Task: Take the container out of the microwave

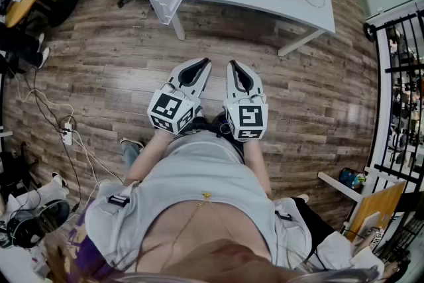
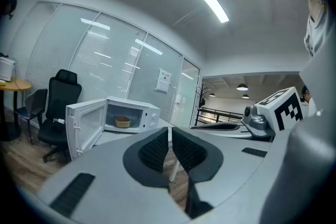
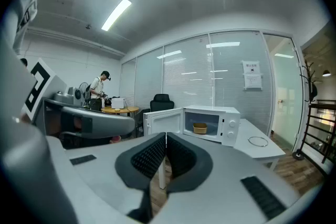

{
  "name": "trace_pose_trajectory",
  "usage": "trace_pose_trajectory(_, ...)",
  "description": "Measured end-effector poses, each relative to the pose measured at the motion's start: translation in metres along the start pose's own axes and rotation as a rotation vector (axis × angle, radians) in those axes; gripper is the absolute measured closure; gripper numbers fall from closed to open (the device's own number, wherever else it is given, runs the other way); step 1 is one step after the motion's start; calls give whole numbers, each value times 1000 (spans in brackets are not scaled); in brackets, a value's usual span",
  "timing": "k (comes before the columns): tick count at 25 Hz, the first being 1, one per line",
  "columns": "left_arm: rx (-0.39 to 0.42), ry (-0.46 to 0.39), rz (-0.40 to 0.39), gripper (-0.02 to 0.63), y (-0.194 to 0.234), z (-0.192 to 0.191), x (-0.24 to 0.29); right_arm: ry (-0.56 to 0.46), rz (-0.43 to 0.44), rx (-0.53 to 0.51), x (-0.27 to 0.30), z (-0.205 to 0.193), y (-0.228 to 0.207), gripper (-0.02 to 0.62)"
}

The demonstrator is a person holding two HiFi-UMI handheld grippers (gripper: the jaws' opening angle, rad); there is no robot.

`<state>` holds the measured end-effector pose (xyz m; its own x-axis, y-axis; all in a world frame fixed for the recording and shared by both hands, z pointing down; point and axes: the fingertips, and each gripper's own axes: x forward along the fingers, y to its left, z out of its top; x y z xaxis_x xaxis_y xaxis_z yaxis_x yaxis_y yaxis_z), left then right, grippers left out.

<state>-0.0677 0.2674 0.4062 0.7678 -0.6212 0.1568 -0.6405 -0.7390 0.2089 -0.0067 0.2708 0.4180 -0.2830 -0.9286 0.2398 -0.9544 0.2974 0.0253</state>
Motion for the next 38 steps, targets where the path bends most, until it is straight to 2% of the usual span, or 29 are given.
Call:
trace_pose_trajectory(5,-7,-20,-1,555,-4,1,-4,-22,44,19,-5,1,6,566)
trace_pose_trajectory(6,-9,-23,0,527,-3,1,-4,-21,59,19,-4,1,9,539)
trace_pose_trajectory(7,-12,-24,1,477,-2,0,-4,-20,75,21,-4,0,11,484)
trace_pose_trajectory(8,-17,-25,2,466,-1,-1,-6,-19,86,27,-3,-1,13,480)
trace_pose_trajectory(17,-23,-21,7,466,4,-3,-21,-61,67,105,-6,-2,18,480)
trace_pose_trajectory(20,-24,-15,14,466,6,-5,-25,-60,68,112,-6,-3,21,463)
trace_pose_trajectory(25,-49,-15,28,466,12,-8,-27,-58,75,100,-3,-2,26,456)
trace_pose_trajectory(38,-44,-9,42,466,30,-2,1,-44,91,60,30,4,10,465)
